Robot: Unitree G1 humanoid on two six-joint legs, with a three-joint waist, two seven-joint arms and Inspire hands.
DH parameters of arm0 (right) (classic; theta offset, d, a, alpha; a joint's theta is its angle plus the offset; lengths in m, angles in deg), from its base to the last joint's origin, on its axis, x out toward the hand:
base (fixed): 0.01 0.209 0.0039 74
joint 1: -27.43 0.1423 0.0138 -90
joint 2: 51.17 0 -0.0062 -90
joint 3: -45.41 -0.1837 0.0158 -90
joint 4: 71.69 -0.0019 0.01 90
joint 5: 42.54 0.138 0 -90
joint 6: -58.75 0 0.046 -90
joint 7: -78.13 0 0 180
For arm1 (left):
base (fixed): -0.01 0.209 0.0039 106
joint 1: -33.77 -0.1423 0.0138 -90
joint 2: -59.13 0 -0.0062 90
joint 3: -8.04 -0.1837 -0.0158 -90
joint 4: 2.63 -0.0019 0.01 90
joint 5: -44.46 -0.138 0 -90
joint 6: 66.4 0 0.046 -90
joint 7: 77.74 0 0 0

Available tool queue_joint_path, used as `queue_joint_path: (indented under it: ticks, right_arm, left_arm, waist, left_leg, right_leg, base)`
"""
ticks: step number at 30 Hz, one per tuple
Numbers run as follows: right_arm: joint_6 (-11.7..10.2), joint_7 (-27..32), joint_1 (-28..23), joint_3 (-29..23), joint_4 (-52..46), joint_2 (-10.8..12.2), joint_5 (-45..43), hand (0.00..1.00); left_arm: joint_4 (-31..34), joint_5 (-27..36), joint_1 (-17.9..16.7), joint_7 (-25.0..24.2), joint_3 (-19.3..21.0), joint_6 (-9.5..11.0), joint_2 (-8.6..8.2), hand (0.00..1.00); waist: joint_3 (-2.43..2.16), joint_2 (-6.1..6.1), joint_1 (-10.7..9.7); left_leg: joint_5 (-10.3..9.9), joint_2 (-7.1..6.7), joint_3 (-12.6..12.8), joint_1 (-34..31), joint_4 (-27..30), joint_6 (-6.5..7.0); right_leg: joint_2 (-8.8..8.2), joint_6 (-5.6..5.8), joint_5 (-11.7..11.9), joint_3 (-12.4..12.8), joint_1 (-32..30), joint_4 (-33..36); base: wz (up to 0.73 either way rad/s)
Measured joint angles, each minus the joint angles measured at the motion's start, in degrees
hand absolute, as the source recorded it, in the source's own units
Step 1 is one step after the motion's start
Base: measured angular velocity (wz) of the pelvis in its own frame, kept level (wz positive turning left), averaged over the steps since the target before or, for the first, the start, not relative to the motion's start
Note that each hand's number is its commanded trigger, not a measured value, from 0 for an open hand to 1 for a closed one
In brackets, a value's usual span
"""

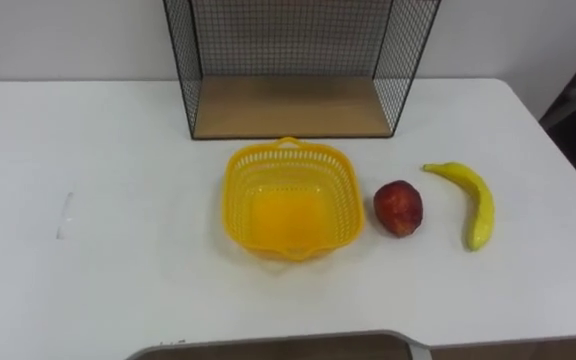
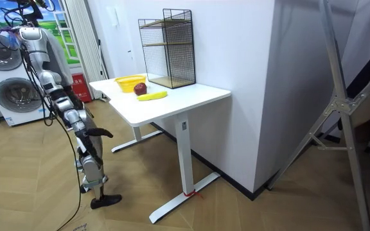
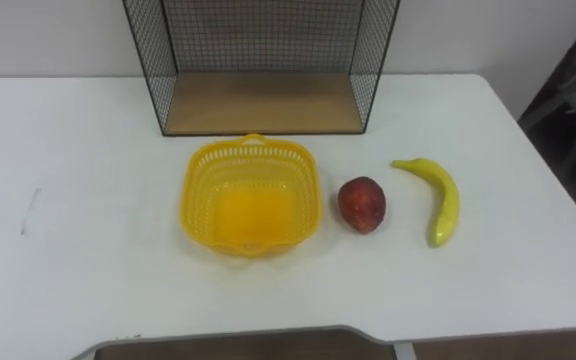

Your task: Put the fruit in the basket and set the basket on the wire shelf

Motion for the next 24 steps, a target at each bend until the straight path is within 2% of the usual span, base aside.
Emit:
queue_joint_path:
  ticks: [2, 5, 7, 8, 10, 14, 16, 19, 24]
  right_arm:
    - [0.0, 2.1, 0.3, -2.6, -0.9, -0.2, 1.9, 0.0]
    - [-0.1, 6.7, 0.2, -7.1, -4.7, -0.3, 2.9, 0.0]
    - [-1.1, 11.3, 0.6, -10.2, -8.9, -0.6, 2.4, 0.0]
    - [-1.2, 12.9, 0.7, -11.3, -10.6, -0.7, 1.5, 0.0]
    - [-2.9, 18.0, 0.7, -12.6, -17.7, -1.5, -1.6, 0.0]
    - [-4.4, 26.9, 1.7, -13.1, -30.7, -2.3, -10.9, 0.0]
    - [-5.7, 31.6, 2.6, -12.0, -39.4, -3.4, -19.3, 0.0]
    - [-7.7, 36.0, 2.6, -8.2, -48.8, -4.7, -30.5, 0.0]
    - [-8.9, 39.5, 2.6, -4.4, -59.3, -5.3, -42.3, 0.0]
  left_arm:
    - [0.3, 0.4, -0.4, 0.0, 0.0, 0.0, 0.44, 0.0]
    - [0.8, 0.3, -1.2, 0.0, 0.1, 0.0, 0.87, 0.0]
    - [0.8, 0.0, -1.2, 0.0, 0.7, 0.0, 1.22, 0.0]
    - [0.7, 0.0, -1.5, 0.0, 1.2, 0.0, 1.17, 0.0]
    - [1.0, 0.0, -1.5, 0.0, 2.2, 0.0, 1.26, 0.0]
    - [2.5, 0.0, -1.7, 0.0, 2.2, 0.2, 1.33, 0.0]
    - [2.6, -0.1, -1.5, 0.0, 2.0, 0.3, 1.29, 0.0]
    - [2.7, 0.0, -1.3, 0.0, 0.9, 0.4, 1.38, 0.0]
    - [3.2, 0.0, -1.0, -0.1, -2.5, 0.9, 1.43, 0.0]
  waist:
    - [-0.15, -0.14, -0.2]
    - [-0.21, -0.26, -1.6]
    - [-0.37, -0.53, -1.9]
    - [-0.34, -0.44, -1.9]
    - [-0.29, -0.16, -2.0]
    - [-0.31, -0.31, -1.8]
    - [-0.23, -0.27, -1.7]
    - [-0.08, -0.39, -1.4]
    - [0.09, -0.58, 0.1]
  left_leg:
    - [0.0, -0.02, 0.2, 0.0, 0.0, 0.0]
    - [0.0, -0.13, 0.3, -0.1, 0.0, 0.07]
    - [0.0, -0.12, 0.8, 0.1, -0.1, 0.08]
    - [0.0, -0.13, 1.0, 0.3, -0.3, 0.08]
    - [-0.1, -0.19, 1.2, 0.5, -0.4, 0.2]
    - [-0.1, -0.22, 1.3, -0.7, 0.1, 0.21]
    - [-0.1, -0.25, 1.4, -1.6, 0.1, 0.19]
    - [0.0, -0.16, 1.5, -1.9, 0.1, 0.11]
    - [0.0, -0.18, 1.7, -2.0, -0.1, 0.11]
  right_leg:
    - [-0.04, -0.04, -0.1, 0.4, -0.4, 0.6]
    - [-0.16, 0.05, -0.3, 0.6, -0.6, 0.9]
    - [-0.12, 0.05, -0.3, 1.0, -0.7, 1.0]
    - [-0.12, 0.07, -0.3, 1.2, -0.7, 1.1]
    - [-0.2, 0.18, -0.5, 1.4, -0.7, 1.5]
    - [-0.31, 0.1, -0.6, 1.4, -2.2, 2.3]
    - [-0.38, 0.03, -0.8, 1.6, -3.4, 2.9]
    - [-0.22, -0.08, -0.8, 1.9, -4.0, 3.0]
    - [-0.16, 0.01, -0.9, 2.3, -4.2, 2.7]
  base:
    - [-0.1]
    - [-0.03]
    - [-0.08]
    - [-0.11]
    - [-0.05]
    - [-0.02]
    - [-0.04]
    - [-0.04]
    - [-0.04]
